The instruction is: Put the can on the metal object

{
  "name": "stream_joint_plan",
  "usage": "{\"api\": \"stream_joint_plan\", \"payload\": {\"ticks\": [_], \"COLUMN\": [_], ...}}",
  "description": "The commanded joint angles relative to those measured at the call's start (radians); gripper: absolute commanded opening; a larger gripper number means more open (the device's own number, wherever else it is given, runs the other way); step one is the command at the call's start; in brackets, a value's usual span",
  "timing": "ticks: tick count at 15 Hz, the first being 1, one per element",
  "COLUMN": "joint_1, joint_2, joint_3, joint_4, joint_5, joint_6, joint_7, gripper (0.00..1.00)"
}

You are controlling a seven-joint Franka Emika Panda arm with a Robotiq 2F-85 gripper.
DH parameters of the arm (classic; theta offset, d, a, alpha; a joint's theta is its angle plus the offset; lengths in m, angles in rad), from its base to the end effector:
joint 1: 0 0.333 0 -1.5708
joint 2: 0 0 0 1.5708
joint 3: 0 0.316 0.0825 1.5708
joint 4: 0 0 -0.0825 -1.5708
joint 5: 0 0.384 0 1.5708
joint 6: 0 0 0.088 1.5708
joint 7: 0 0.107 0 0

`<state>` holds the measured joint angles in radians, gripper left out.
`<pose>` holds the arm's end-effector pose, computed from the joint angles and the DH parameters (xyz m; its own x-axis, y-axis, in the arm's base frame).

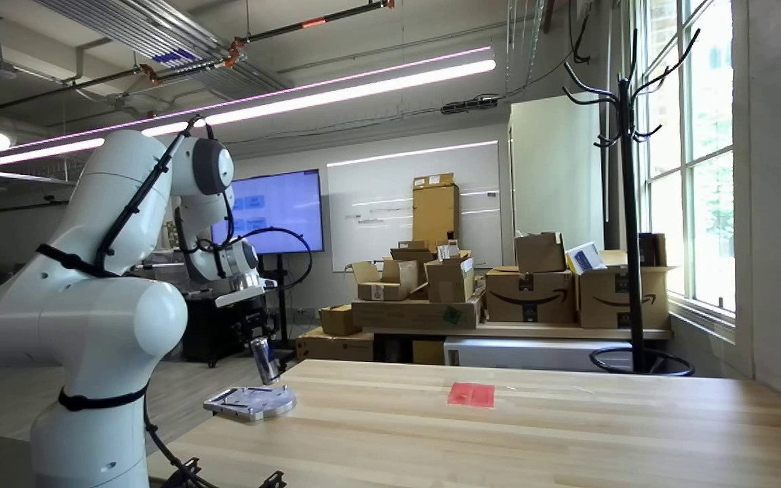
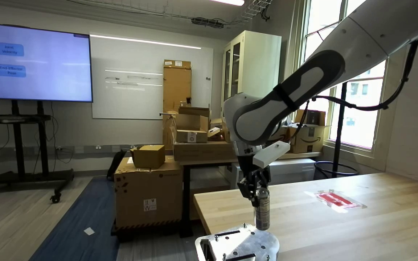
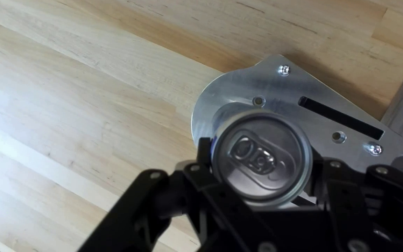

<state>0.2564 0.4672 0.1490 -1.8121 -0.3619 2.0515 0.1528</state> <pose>0.5842 0.2236 0.2710 0.8936 0.4024 -0.1986 0.4424 -0.8642 0.2398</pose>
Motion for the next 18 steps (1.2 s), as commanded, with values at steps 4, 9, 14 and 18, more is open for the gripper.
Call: {"api": "stream_joint_plan", "payload": {"ticks": [4, 9, 14, 18], "joint_1": [0.008, 0.001, 0.0, -0.002], "joint_2": [0.079, 0.103, 0.137, 0.168], "joint_3": [0.001, 0.009, 0.008, 0.005], "joint_4": [0.125, 0.133, 0.147, 0.179], "joint_5": [0.088, 0.157, 0.195, 0.201], "joint_6": [-0.064, -0.056, -0.041, -0.031], "joint_7": [-0.08, -0.133, -0.163, -0.174], "gripper": [0.33, 0.33, 0.33, 0.33]}}
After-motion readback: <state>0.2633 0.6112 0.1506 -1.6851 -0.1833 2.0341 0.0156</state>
